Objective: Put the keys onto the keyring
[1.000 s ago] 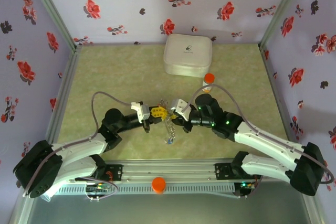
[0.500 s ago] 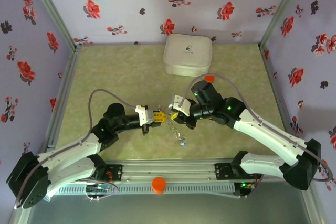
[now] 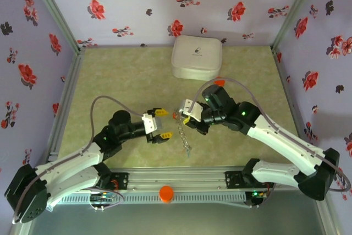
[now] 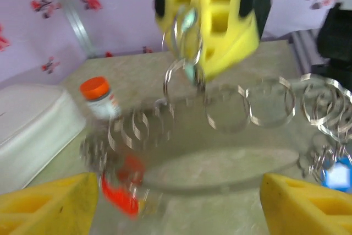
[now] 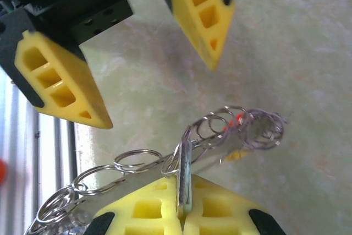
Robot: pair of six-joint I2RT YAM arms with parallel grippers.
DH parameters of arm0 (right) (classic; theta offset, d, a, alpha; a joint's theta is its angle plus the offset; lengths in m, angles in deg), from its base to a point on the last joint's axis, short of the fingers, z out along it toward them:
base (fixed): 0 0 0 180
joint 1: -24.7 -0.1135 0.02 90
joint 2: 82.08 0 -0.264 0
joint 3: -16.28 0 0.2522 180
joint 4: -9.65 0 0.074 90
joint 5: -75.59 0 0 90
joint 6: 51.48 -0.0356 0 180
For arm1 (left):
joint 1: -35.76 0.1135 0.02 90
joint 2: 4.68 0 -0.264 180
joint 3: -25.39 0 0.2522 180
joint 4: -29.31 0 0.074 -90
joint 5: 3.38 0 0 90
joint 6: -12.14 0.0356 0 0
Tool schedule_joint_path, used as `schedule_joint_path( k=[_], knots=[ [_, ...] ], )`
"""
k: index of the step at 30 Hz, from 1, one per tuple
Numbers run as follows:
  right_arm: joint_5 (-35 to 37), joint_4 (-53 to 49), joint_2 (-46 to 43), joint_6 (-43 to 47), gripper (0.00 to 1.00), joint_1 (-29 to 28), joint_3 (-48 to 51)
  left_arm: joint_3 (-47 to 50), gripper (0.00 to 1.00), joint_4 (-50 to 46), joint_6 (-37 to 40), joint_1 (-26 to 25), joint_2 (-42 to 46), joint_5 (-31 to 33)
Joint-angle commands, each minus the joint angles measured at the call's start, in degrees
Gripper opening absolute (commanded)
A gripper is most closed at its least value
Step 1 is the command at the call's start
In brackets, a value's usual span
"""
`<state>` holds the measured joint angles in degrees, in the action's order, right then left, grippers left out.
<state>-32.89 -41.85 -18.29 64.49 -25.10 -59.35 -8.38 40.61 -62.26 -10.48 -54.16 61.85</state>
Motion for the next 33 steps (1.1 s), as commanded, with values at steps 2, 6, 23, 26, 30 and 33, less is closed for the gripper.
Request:
schedule_joint_path(
  k=[2,6,23,26,30,33],
  knots=[
    [4.14,6.55,3.28,-1.50,0.00,-1.82,-0.97,7.26,0.88,15.76,-11.31,1.97,4.57,21.95],
    [3.03,19.13,10.57,-4.13,0.00,-4.48,0.03,8.54,0.89,13.98,-16.43,2.62,12.17,44.35],
    [11.51,18.00,29.97,13.42,0.00,-6.98,5.31,0.50,0.92,-13.59,-22.05,10.56,13.62,67.00],
    [14.64,16.38,30.70,13.99,0.00,-6.56,7.36,-0.19,0.93,-13.11,-23.05,14.48,7.66,64.81],
    [17.58,14.85,32.21,12.49,0.19,-5.99,7.76,-2.45,0.99,-13.21,-22.90,19.48,1.99,62.65],
    [17.69,15.86,29.81,10.41,0.41,-5.28,9.52,-3.78,1.00,-13.34,-20.94,22.76,0.39,62.73]
  ],
)
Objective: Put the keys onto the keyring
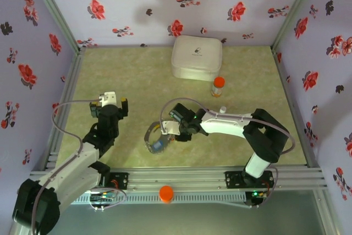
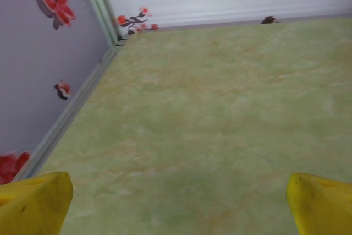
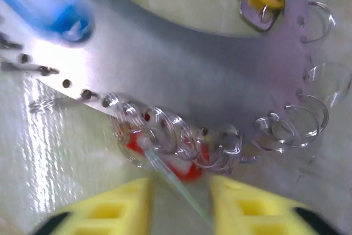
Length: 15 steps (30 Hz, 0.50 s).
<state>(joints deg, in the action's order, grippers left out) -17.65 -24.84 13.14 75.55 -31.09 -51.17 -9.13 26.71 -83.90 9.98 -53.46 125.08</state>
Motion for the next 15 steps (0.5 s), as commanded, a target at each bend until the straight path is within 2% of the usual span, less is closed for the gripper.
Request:
schedule_joint_path(
  k=[1,3,5,7,8,11,13,15],
  knots=[
    [2.69,-1.00,-3.24,-1.28,0.45,1.20,2.05,-3.15,1.00,0.64,1.40,3.78,-0.95,-0.47],
    [1.40,-1.96,-7.19,-3.17,0.49,2.96,3.07,-3.48,1.00,0.30,1.87,7.62,-2.11,-1.12],
    [-2.81,-0.92,-14.25,-6.93,0.54,7.07,5.30,-3.93,1.00,-0.42,1.34,11.00,-2.97,-3.25],
    [-6.60,4.24,-22.92,-11.88,0.58,12.03,8.95,-3.77,1.00,0.80,1.98,12.53,-4.11,-5.62],
    [-5.82,9.35,-27.53,-15.24,0.59,14.53,11.56,-3.60,1.00,1.77,2.82,13.00,-5.06,-6.99],
    [5.56,24.01,-37.25,-24.24,0.70,20.66,19.05,-3.49,1.00,3.20,3.85,13.96,-9.39,-9.02],
    [13.67,28.68,-40.76,-29.04,0.73,25.86,21.91,-3.95,1.00,2.67,3.54,14.64,-11.63,-9.45],
    [17.33,33.53,-41.75,-33.15,0.74,33.41,25.44,-3.17,1.00,4.62,3.85,15.19,-13.41,-10.04]
  ],
)
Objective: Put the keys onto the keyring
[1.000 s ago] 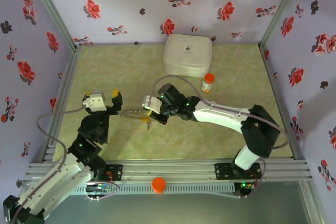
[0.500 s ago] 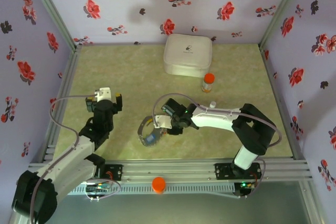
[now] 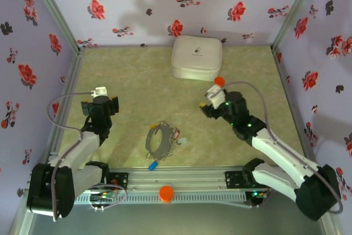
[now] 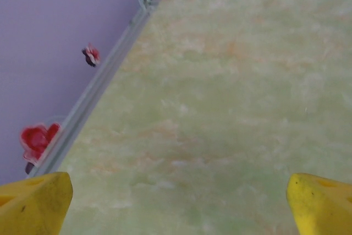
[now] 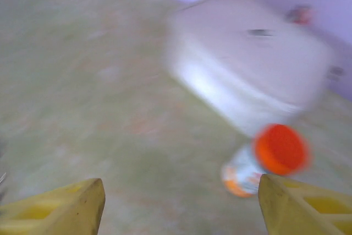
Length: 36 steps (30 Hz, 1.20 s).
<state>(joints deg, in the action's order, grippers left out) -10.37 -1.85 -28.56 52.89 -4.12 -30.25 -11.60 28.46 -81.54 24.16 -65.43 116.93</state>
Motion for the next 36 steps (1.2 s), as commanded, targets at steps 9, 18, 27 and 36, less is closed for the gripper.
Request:
schedule_joint_path(
  k=[9,18,27,36],
  knots=[
    [7.29,48.06,22.64,-17.19,0.73,24.60,17.16,3.19,1.00,19.19,3.51,5.93,-9.45,-10.78],
    [-1.73,57.64,34.23,-19.19,0.74,29.92,16.50,3.42,1.00,37.59,2.19,11.32,-21.15,-20.90],
    [-1.99,51.61,35.73,-20.14,0.75,30.40,11.98,3.11,1.00,42.57,0.16,11.44,-27.55,-17.99],
    [-0.17,49.67,35.89,-20.92,0.76,30.49,10.99,0.69,1.00,38.14,1.35,11.31,-27.81,-20.20]
  ],
)
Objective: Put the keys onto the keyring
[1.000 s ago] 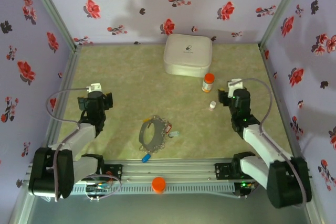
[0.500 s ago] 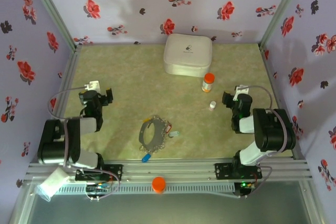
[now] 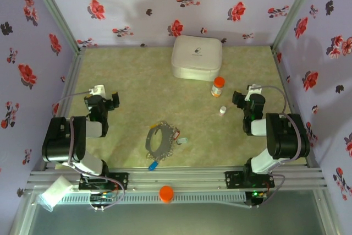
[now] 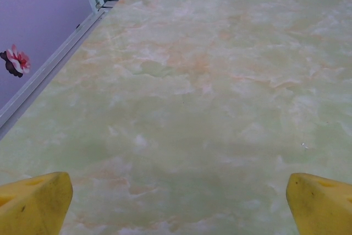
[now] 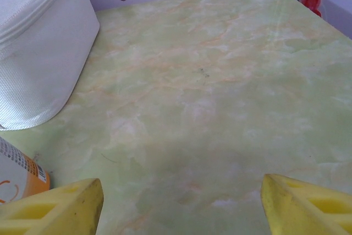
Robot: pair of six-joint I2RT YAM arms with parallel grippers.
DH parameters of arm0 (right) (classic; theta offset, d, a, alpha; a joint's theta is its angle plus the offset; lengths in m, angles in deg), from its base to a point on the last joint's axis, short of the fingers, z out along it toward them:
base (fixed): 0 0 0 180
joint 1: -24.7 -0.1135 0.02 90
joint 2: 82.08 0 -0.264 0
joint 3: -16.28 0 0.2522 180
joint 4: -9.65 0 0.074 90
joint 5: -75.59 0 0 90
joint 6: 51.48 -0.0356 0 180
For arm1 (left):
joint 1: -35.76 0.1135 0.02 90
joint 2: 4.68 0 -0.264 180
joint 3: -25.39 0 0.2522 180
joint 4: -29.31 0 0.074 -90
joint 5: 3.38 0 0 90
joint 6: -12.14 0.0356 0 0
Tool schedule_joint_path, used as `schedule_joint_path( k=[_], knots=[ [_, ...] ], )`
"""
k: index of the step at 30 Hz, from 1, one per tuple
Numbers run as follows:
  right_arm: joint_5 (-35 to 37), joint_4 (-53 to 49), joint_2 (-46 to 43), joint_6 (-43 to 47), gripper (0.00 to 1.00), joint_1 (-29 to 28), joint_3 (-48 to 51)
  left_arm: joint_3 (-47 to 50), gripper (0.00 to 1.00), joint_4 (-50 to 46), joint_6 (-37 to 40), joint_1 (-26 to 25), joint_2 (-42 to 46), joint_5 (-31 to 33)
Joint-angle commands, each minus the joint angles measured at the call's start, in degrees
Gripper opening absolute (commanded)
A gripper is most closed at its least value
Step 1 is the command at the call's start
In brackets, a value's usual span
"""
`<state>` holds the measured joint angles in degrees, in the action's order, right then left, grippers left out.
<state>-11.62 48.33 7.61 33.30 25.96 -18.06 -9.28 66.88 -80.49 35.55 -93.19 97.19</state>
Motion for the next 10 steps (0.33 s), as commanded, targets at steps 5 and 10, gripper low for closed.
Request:
schedule_joint_path(
  k=[5,10],
  knots=[
    [1.14,-0.58,-0.23,-1.29,0.77,0.40,-1.29,-2.03,1.00,-0.93,0.40,-0.10,-0.09,-0.81],
    [0.77,-0.92,-0.38,-0.72,0.99,0.34,-1.42,-2.13,1.00,-1.25,2.32,-0.14,-0.06,-3.78]
  ],
)
